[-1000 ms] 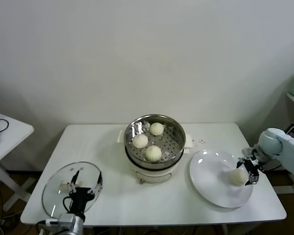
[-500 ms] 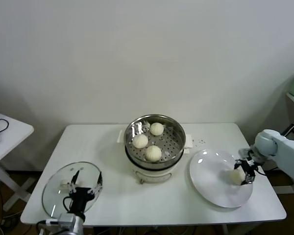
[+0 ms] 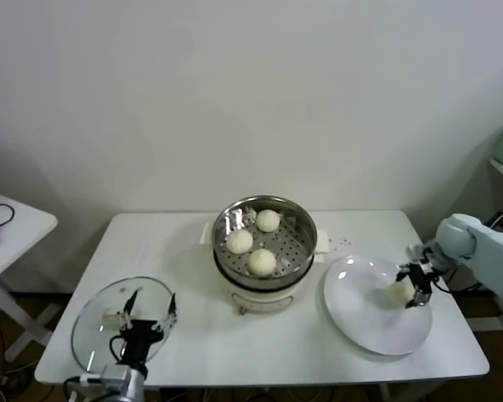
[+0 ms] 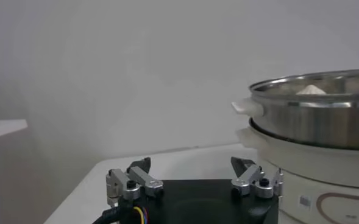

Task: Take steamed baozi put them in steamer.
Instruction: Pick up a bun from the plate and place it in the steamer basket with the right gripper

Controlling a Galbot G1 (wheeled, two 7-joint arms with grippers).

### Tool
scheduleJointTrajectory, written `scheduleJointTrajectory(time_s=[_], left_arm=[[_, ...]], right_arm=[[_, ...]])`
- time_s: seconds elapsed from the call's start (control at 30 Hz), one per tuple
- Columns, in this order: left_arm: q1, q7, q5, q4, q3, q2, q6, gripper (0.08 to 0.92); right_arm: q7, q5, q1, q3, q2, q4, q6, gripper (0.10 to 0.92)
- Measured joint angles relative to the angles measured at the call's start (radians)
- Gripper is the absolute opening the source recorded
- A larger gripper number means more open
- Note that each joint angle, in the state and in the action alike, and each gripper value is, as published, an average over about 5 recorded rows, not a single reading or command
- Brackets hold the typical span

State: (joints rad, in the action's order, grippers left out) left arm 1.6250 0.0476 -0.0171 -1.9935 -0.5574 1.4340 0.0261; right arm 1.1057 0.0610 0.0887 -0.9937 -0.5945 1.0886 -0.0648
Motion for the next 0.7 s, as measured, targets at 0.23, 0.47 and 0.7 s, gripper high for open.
scheduleJointTrajectory(time_s=[0.23, 0.47, 0.7], left_arm=[[0.000, 0.000, 0.002, -0.010, 0.013, -0.001, 0.000, 0.823], [0.000, -0.001, 0.007, -0.018, 0.028, -0.002, -0.004, 0.823], [0.005, -0.002, 0.003, -0.028, 0.035, -0.003, -0.005, 0.823]], right_arm=[[-0.003, 0.171, 0.203, -0.150, -0.040, -0.004, -0.045, 0.729], [-0.002, 0.391, 0.447, -0.331, -0.132, -0.026, -0.082, 0.729], [-0.013, 0.578, 0.613, -0.466, -0.246, -0.025, -0.121, 0.729]])
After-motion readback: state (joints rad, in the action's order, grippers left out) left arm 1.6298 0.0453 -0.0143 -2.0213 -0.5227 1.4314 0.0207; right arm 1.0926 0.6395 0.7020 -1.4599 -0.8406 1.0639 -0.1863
